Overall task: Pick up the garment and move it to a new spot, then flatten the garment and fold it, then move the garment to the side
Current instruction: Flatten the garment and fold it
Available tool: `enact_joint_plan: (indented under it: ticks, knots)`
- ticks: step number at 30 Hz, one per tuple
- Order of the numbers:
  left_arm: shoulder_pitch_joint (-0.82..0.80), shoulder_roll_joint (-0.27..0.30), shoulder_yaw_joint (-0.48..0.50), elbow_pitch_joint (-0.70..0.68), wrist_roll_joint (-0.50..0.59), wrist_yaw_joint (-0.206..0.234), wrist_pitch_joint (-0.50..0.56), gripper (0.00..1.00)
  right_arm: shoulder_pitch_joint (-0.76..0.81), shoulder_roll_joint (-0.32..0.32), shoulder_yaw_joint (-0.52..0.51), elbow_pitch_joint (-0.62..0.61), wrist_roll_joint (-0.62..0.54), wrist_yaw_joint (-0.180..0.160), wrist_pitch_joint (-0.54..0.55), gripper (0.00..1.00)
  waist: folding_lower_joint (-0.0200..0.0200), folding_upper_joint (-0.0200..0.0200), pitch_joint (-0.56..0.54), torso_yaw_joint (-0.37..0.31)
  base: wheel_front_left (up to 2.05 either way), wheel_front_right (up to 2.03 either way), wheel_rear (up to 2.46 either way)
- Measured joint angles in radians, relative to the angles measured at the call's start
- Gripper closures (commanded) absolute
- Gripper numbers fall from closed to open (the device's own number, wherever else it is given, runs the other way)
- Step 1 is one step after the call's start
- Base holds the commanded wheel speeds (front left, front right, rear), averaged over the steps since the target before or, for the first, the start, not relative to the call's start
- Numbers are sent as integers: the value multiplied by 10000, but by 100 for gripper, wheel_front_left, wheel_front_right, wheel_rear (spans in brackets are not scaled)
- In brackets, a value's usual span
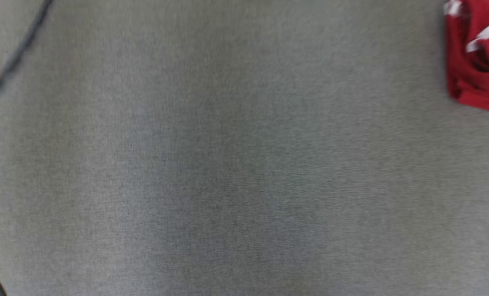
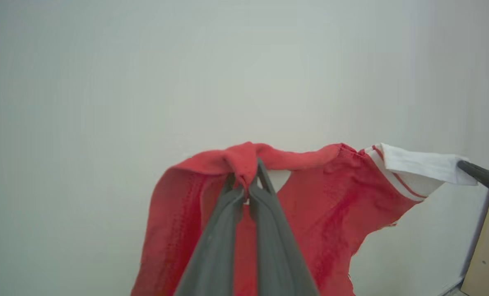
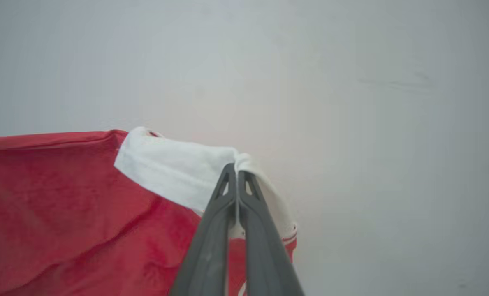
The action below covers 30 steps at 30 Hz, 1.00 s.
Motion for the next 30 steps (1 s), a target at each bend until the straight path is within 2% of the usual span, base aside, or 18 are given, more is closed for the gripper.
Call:
enact_joint_plan:
  ticks: [1,2,5,10,16,21,24,30]
  knots:
    - [318,15,-54,-107,-2,-109,-270,100,283,-15,130,-58,-173,109,-502,100,0,0,135,40,0,0,0]
    - [318,15,-54,-107,-2,-109,-270,100,283,-15,130,-58,-173,109,-502,100,0,0,135,40,0,0,0]
    - [2358,33,-311,-123,-171,-295,-771,100,2324,13,709,-479,-464,414,-1720,100,3,3,438,220,0,0,0]
    - [5451,213,-1058,253,-165,-380,-1310,100,5589,-155,1058,-857,-351,604,-3037,100,3,3,457,541,0,0,0]
    - [7293,378,-1248,748,-311,-426,-1906,100,7816,-477,1733,-639,-259,640,-2815,100,0,1,-137,710,0,0,0]
    - [7925,537,-1396,738,-259,-431,-2276,100,8824,-840,1969,-686,-174,591,-2734,100,-2,-1,-827,685,0,0,0]
    - [8224,583,-1319,754,-314,-499,-2451,100,9542,-947,1902,-951,403,593,-2683,100,-2,-1,-1253,655,0,0,0]
    - [9039,734,-1333,815,-332,-499,-2577,100,10710,-1346,2113,-1423,842,510,-2134,100,-3,-1,-2127,594,0,0,0]
